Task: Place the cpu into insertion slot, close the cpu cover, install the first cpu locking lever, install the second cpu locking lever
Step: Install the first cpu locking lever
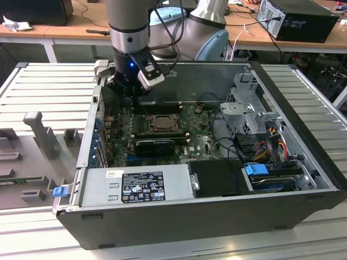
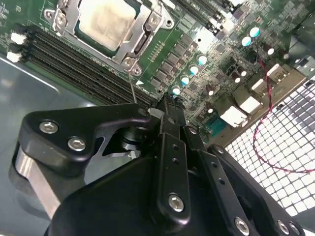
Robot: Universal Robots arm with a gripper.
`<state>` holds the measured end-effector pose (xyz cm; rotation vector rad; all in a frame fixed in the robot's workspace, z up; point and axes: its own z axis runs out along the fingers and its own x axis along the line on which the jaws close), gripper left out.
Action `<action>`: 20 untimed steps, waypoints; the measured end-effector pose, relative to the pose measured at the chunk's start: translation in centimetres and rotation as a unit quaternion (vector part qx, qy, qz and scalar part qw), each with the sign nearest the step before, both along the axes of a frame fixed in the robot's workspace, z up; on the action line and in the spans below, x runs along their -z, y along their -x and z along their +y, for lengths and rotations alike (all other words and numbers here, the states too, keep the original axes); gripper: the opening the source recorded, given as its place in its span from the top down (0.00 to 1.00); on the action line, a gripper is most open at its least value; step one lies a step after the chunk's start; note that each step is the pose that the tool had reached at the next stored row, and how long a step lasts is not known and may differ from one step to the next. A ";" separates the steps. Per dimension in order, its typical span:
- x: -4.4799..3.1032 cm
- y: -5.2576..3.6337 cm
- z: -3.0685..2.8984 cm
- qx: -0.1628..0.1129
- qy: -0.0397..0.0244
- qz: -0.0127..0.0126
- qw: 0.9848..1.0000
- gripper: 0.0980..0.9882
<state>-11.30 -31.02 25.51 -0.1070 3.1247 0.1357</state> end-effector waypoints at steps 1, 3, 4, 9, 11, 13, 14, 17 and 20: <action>0.01 0.02 0.17 0.000 0.000 0.000 1.000 0.99; 0.03 0.03 0.54 0.000 0.000 0.000 1.000 0.99; 0.05 0.02 1.00 0.000 0.000 0.000 1.000 0.99; 0.14 -0.24 1.38 0.000 0.000 0.000 1.000 0.99; 0.19 -0.34 1.38 0.000 0.000 0.000 1.000 0.99; 0.25 -0.49 1.38 0.000 0.000 0.000 1.000 0.99; 0.27 -0.61 1.38 0.000 0.000 0.000 1.000 0.99; 0.31 -1.17 1.38 0.000 0.000 0.000 1.000 0.99; 0.40 -1.95 1.38 0.000 0.000 0.000 1.000 0.99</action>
